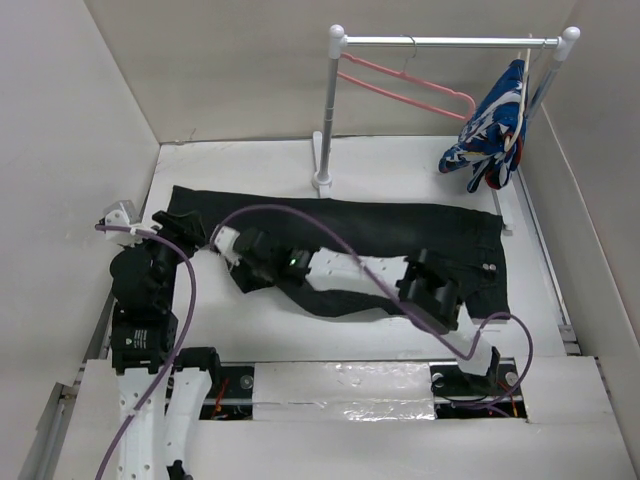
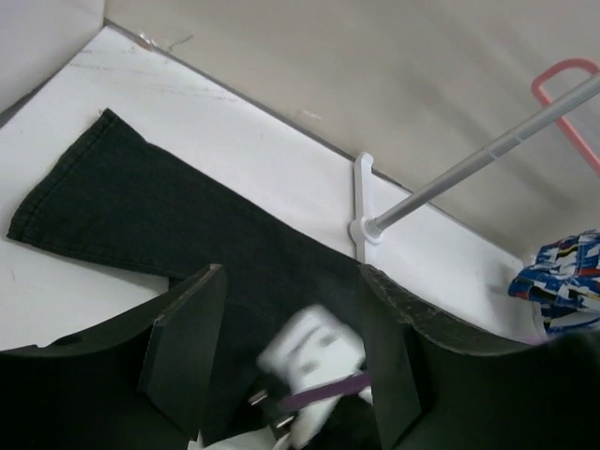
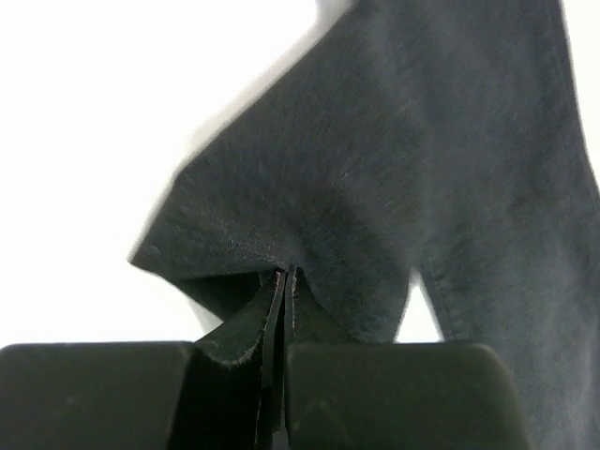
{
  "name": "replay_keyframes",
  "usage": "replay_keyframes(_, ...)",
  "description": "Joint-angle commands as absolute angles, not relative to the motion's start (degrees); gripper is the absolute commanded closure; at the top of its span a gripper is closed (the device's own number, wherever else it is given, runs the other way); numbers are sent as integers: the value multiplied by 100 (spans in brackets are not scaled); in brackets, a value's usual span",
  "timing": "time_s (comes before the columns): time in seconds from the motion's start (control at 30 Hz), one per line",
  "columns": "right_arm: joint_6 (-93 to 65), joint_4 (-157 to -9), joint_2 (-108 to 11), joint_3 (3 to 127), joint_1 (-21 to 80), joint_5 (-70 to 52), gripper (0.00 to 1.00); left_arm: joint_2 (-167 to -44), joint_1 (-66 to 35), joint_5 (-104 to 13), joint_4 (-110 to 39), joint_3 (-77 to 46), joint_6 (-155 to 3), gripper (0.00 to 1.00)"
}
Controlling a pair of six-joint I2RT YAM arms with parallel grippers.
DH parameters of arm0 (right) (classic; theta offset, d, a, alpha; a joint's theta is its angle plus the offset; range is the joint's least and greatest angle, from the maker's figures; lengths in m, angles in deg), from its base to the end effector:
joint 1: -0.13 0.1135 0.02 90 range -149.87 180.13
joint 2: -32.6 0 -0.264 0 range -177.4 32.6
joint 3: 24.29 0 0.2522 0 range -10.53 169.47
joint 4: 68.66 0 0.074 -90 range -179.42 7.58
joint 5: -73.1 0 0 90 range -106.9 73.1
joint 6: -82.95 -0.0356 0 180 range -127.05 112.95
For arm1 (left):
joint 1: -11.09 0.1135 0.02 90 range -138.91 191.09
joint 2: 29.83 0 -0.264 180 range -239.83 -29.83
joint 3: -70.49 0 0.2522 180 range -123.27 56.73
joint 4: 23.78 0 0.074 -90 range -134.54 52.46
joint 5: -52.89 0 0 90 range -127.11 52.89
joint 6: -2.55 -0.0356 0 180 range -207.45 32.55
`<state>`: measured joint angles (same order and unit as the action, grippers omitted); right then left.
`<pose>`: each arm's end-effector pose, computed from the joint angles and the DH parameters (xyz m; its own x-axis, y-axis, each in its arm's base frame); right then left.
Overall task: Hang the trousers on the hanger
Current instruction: Flatten out the trousers at the center of the board.
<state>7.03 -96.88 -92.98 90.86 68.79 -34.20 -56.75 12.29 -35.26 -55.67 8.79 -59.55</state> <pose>0.1940 0.4674 0.2151 -0.0247 -0.7014 -0.7123 -0.8359 0.4053 -0.3701 0.1011 0.0033 0.3824 0.0694 -0.4663 -0.8819 -0.0234 0.8830 -0.4688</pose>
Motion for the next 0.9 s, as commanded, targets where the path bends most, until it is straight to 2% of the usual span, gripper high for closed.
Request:
replay_keyframes(0.0, 78, -9155, -8474, 9160, 6071, -1764, 100, -6032, 1206, -3771, -5248, 979, -6003, 45)
replay_keyframes(0.03, -219, -9200, -8500, 9195, 5659, -1055, 100, -6120, 1206, -3972, -5230, 1040, -6003, 45)
replay_keyframes(0.23, -1598, -9587, -9307, 9696, 4400, 225, 100, -6735, 1206, -4526, -4791, 1488, -5959, 45)
replay_keyframes(0.4, -2093, -9648, -9572, 9714, 3915, -89, 100, -7210, 1206, -4756, -4686, 1498, -5968, 45)
replay_keyframes(0.43, -2190, -9700, -9607, 9784, 3819, -134, 97, -7254, 1206, -4852, -4633, 1559, -5950, 46)
replay_keyframes(0.47, -2208, -9779, -9703, 9871, 3766, -108, 92, -7368, 1206, -4906, -4537, 1594, -5941, 46)
replay_keyframes(0.57, -2138, -10035, -9731, 10004, 3704, -108, 65, -7824, 1206, -5125, -4536, 1586, -6081, 48)
replay_keyframes(0.6, -2112, -10035, -9600, 9961, 3704, -160, 52, -7913, 1206, -5178, -4501, 1603, -6125, 48)
replay_keyframes(0.67, -2068, -9921, -9380, 9637, 3651, -178, 41, -8141, 1206, -5293, -4527, 1586, -6213, 48)
replay_keyframes(0.7, -2059, -9782, -9083, 9513, 3651, -161, 33, -8186, 815, -5171, -4510, 1577, -6222, 48)
replay_keyframes(0.8, -1901, -9693, -8563, 9074, 3599, -204, 21, -8817, -21, -4171, -4948, 1060, -6380, 48)
replay_keyframes(0.87, -1787, -9640, -7957, 8801, 3599, -310, 21, -9291, -603, -3432, -5203, 603, -6424, 47)
